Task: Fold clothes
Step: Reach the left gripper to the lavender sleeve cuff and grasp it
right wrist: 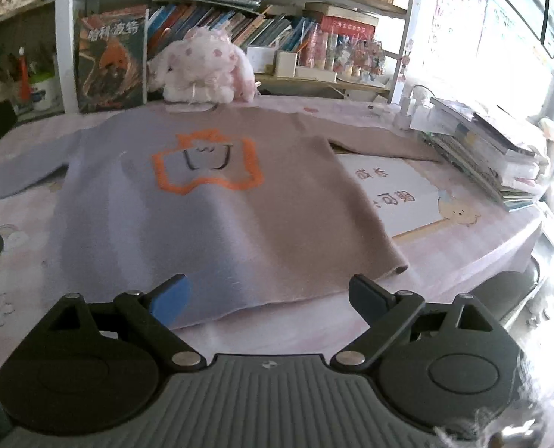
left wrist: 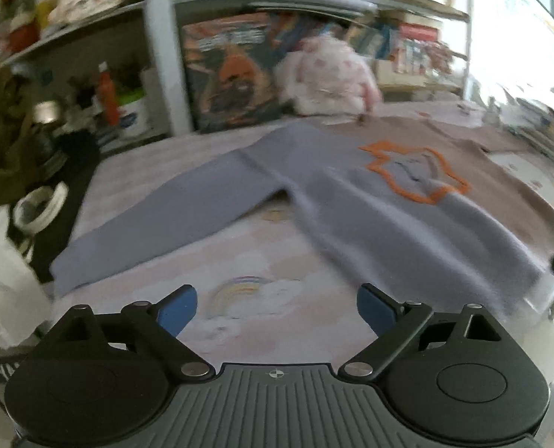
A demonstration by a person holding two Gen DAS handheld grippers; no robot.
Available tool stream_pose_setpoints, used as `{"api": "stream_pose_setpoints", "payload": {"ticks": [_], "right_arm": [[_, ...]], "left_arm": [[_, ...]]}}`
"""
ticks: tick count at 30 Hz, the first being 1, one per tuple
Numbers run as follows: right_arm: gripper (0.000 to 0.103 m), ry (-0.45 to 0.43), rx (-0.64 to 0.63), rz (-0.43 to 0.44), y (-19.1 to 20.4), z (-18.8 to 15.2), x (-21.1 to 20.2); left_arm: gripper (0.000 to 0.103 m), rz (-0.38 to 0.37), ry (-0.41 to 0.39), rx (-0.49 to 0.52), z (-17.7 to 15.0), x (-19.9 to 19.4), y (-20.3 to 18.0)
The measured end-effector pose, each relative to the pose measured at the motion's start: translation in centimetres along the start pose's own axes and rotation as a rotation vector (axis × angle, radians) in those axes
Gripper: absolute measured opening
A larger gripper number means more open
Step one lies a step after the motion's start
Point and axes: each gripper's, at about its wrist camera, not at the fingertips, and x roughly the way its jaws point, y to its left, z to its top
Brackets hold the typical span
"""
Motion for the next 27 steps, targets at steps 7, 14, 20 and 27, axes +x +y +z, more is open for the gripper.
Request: {"api": "stream_pose_setpoints", "payload": {"ticks": [7,14,20,27], "right_arm": [[0.093,0.021,0.003,-0.020,2.8,0.3,-0.3],[0.093,0.014,-0.045,-0.038,4.5,0.9,-0.8],[0.093,0.025,-0.047,-0.078,4.2,1.1,-0.9],[0.093,0.038,-0.057,-0.098,4.1,1.1,-0.5]], "left_arm": [[0.094,0.100,-0.008,-0.263,-1.2,1.9,9.1],[0.069,0.104,0.034,-0.576,-2.1,4.8,15.9],[0.047,0.095,-0.014,-0.750,-2.1,6.8,18.4],[0.047,0.021,-0.049,-0.872,-1.2,8.9,19.1]]}}
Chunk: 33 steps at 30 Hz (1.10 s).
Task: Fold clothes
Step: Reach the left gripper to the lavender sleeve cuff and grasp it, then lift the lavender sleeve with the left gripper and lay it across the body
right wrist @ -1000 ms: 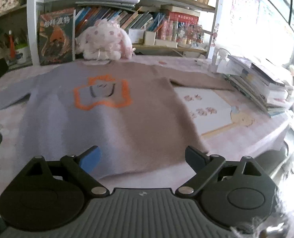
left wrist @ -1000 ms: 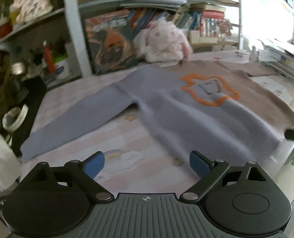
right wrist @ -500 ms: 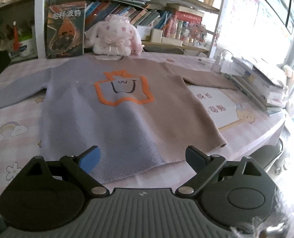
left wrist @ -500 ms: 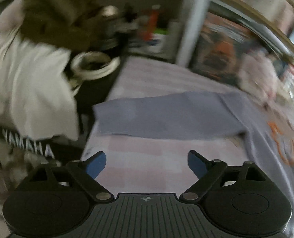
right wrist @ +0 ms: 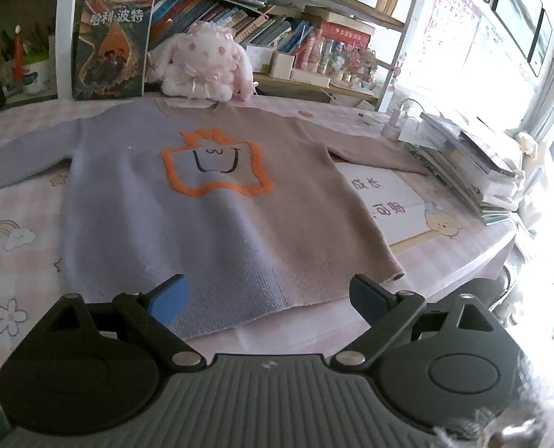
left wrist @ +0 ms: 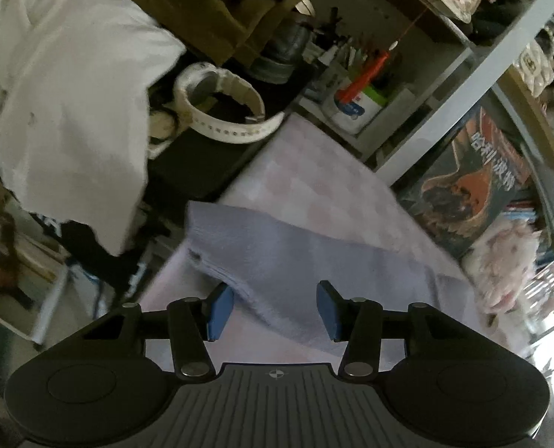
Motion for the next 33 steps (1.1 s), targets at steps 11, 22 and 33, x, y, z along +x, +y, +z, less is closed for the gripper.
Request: {"api": "stream_pose_setpoints", "payload": {"ticks": [11,22,33], "right_arm": [[0.093,-0.002,-0.019,0.013,0.5,0.7,0.8],[0.093,-0.020,-0.042,0.062,-0.2,1.7,1.9],[0.093,-0.047,-0.069,0.219,-4.2,3.5,6.9]], "left_arm": [[0.009,0.047,-0.007,-0.099,0.2,1.0,0.6],[0.003,0.060,-0.031,-0.078,-0.1,0.0,-0.4],[0.003,0.104,-0.194,0.027,-2.0,-2.9,-8.0]]}}
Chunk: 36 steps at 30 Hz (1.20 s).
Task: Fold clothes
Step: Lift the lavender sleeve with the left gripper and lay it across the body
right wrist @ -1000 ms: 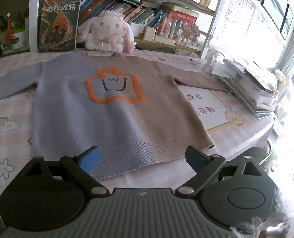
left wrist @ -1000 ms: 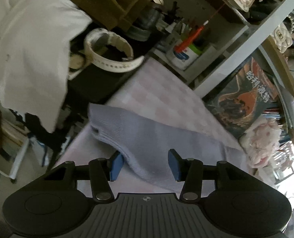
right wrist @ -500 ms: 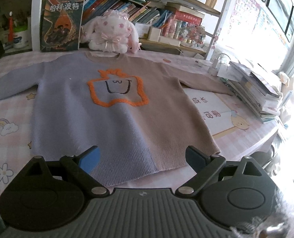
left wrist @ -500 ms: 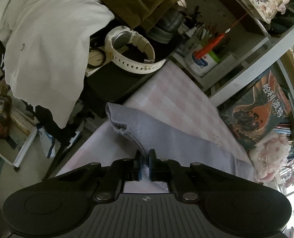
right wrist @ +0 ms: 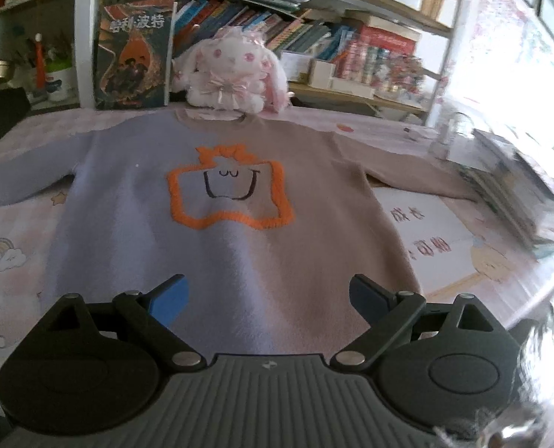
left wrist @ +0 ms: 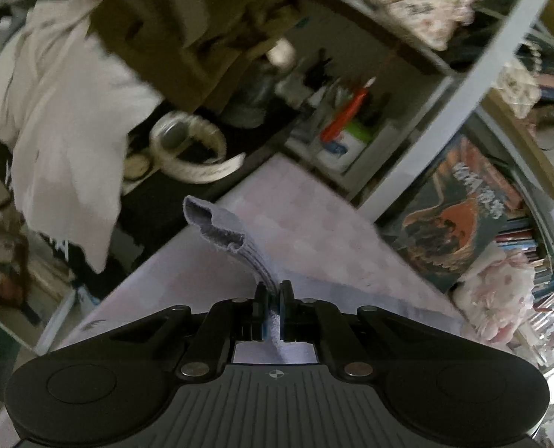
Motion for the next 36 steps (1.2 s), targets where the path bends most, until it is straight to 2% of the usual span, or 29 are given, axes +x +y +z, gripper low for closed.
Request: {"api": "stream_pose_setpoints", "payload": {"ticks": [5,8,11,14,19,24,30,36], "right_arm": [[0.093,-0.034,-0.112,0.148,-4.5,1.6,2.6],[0.093,-0.026,-0.143,0.244,-8.3,3.0,4.1],[0.093,-0.021,-0.164,0.289,-11.7,4.0,5.6],[0.093,-0.005,-0.160,0.333,-14.8,4.4,6.9],[0.093,0.011,-0.134,0.359,-18.9,4.8,8.3],[0.093,0.039,-0.116,0.368,-21.3,4.5,9.5],[0.093,0.064,-0.104,0.371,-23.3,4.2,10.5],[0.093,0.087,-0.092,0.365,-24.5,3.8,11.1]], "left_arm": [[0.003,0.028,-0.084,0.061,-1.5,-2.5,-7.7],[0.003,0.028,-0.120,0.142,-2.6,-3.7,-13.3],[0.003,0.024,-0.147,0.220,-4.2,-4.0,-18.4],[0.003,0.005,-0.137,0.272,-6.3,-3.3,-22.7],[0.003,-0.027,-0.086,0.373,-9.4,-1.0,-28.7],[0.003,-0.044,-0.035,0.445,-12.5,2.1,-33.5],[0.003,-0.066,0.015,0.513,-15.8,4.7,-37.5],[0.004,-0.059,0.075,0.567,-18.5,7.1,-39.4]]}}
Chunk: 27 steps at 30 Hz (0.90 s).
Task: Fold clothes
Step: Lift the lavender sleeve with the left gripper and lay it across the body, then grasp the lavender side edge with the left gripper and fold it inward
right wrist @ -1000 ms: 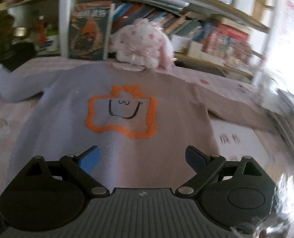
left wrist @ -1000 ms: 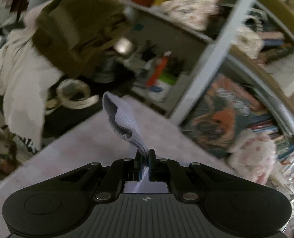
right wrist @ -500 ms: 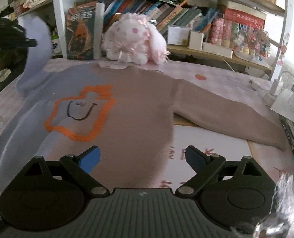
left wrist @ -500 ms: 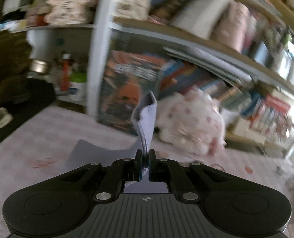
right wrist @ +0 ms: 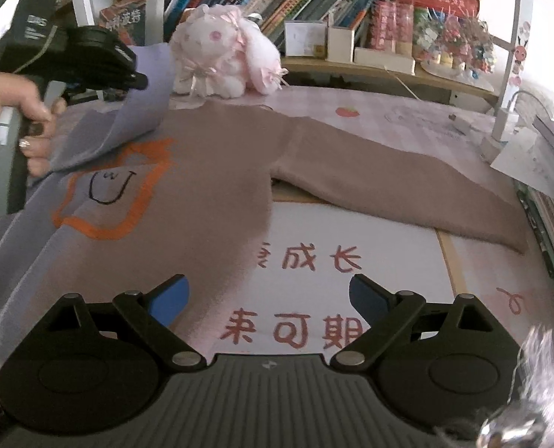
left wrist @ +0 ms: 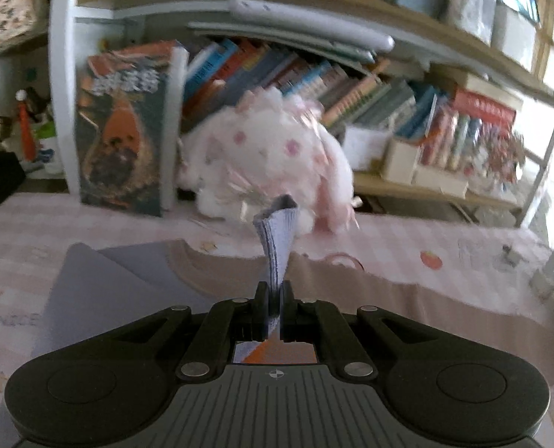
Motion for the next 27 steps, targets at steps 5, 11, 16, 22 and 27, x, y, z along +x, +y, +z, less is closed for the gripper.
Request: {"api": "stream_pose_setpoints", "payload": {"ticks": [5,11,16,22,27], "right_arm": [[0.093,0.011,0.009,-0.010,-0.5,-0.3,-0.1],[0.093,0.018,0.014,0.004,-0.4,-0.3,0.1],[0.092,0.043,0.024,0.066,0.5,0.1,1.1],[0.090,0.061,0.038,0.087,2.5,0.2,1.6],[0.071,0.082,0.069,0.012,4.1,0.0,1.6]], "left_arm": [[0.015,-0.006,0.096,0.044,-1.2,1.9,-1.1],[0.058,-0.043,0.076,0.149,-2.5,-1.1,-1.5],[0.062,0.055,0.038,0.218,-5.2,-6.8,2.7],[0.062,0.261,0.110,0.285,-10.3,-12.1,9.8],[0.062,0.330,0.178,0.170,-12.0,-13.3,15.0]]}}
